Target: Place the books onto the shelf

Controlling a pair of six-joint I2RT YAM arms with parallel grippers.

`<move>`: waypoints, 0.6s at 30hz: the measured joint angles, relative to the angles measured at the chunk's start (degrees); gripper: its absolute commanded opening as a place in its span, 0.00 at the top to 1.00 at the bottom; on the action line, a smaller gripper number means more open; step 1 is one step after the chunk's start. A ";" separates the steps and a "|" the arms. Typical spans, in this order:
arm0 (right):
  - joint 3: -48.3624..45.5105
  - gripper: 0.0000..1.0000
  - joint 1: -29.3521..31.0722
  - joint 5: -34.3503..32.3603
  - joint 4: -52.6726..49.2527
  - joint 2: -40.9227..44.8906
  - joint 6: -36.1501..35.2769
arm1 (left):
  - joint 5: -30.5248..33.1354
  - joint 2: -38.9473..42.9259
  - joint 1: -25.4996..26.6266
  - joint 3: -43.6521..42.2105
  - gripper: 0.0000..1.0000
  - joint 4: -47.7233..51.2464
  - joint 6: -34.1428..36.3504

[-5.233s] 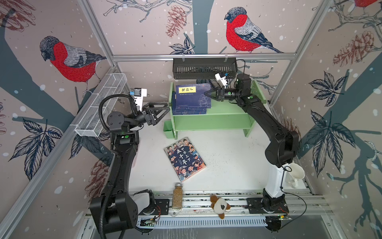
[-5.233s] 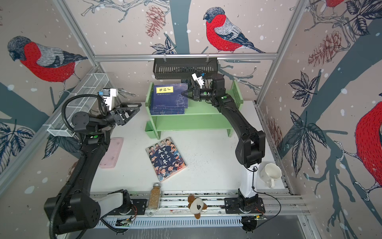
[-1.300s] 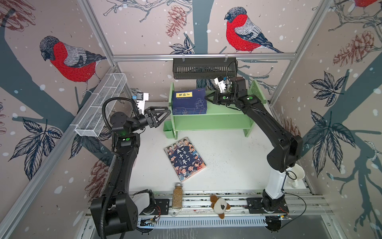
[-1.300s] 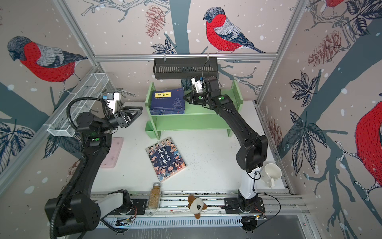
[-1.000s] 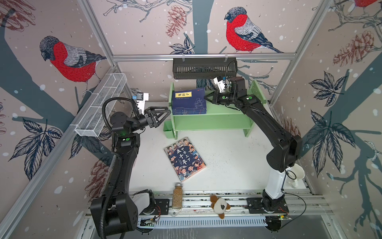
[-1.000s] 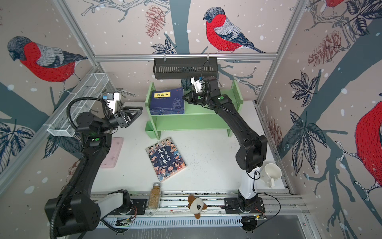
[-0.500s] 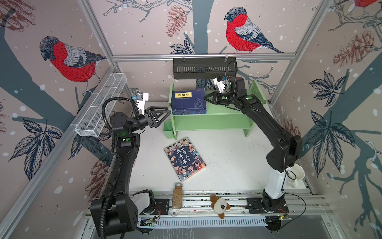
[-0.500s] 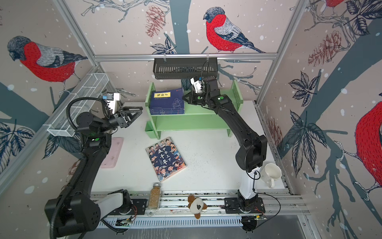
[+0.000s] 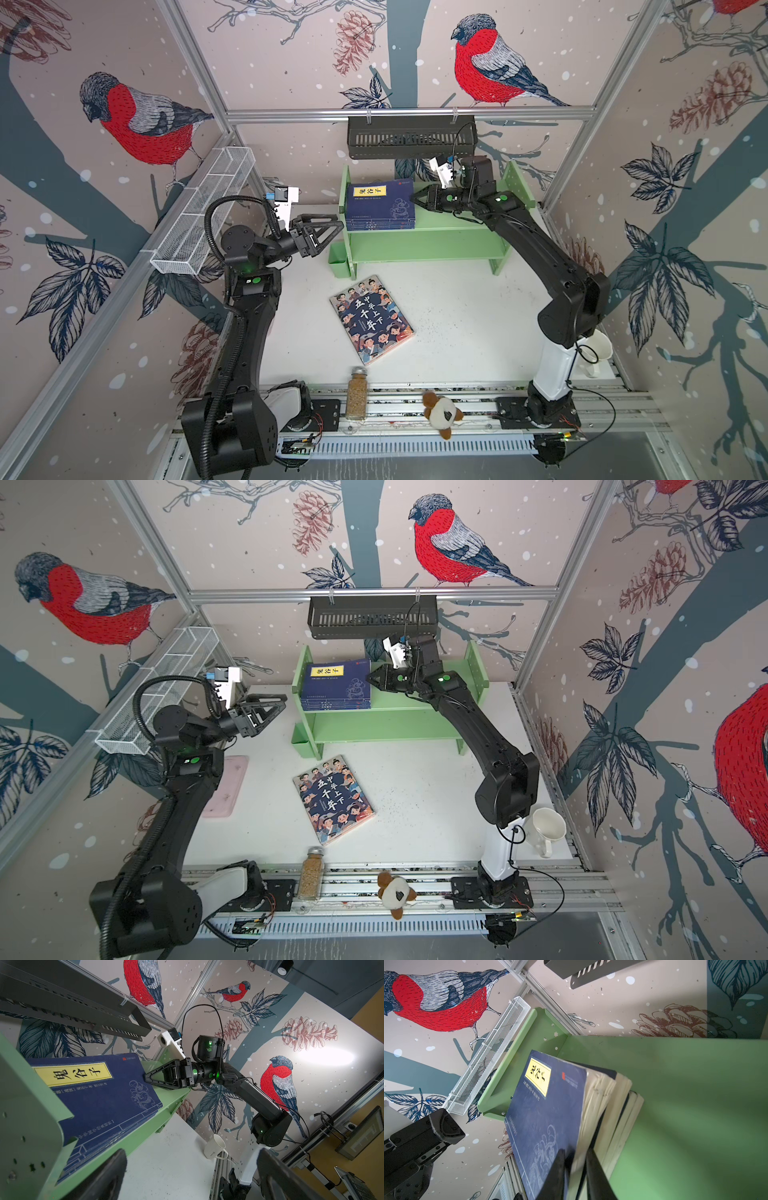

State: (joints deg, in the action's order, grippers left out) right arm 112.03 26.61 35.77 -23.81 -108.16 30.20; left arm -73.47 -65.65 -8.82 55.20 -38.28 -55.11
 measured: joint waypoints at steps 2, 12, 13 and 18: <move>0.00 0.66 -0.35 -0.13 0.20 0.22 -0.20 | 0.00 0.09 0.00 0.00 0.02 0.20 0.00; 0.07 0.60 -3.10 -1.64 1.68 1.90 -0.11 | 1.77 0.70 0.00 3.67 0.02 13.40 8.00; 0.13 0.61 -3.21 -1.66 1.73 2.03 -0.11 | 2.43 0.87 0.00 4.33 0.02 15.67 9.73; -1.42 0.80 -3.17 -1.60 3.19 5.01 -0.13 | 9.46 1.18 0.00 6.01 0.03 30.64 19.08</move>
State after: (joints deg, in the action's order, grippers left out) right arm 110.61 23.44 34.17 -20.62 -103.15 30.06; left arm -64.01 -64.47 -8.82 61.21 -7.64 -36.03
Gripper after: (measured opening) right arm 0.271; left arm 0.977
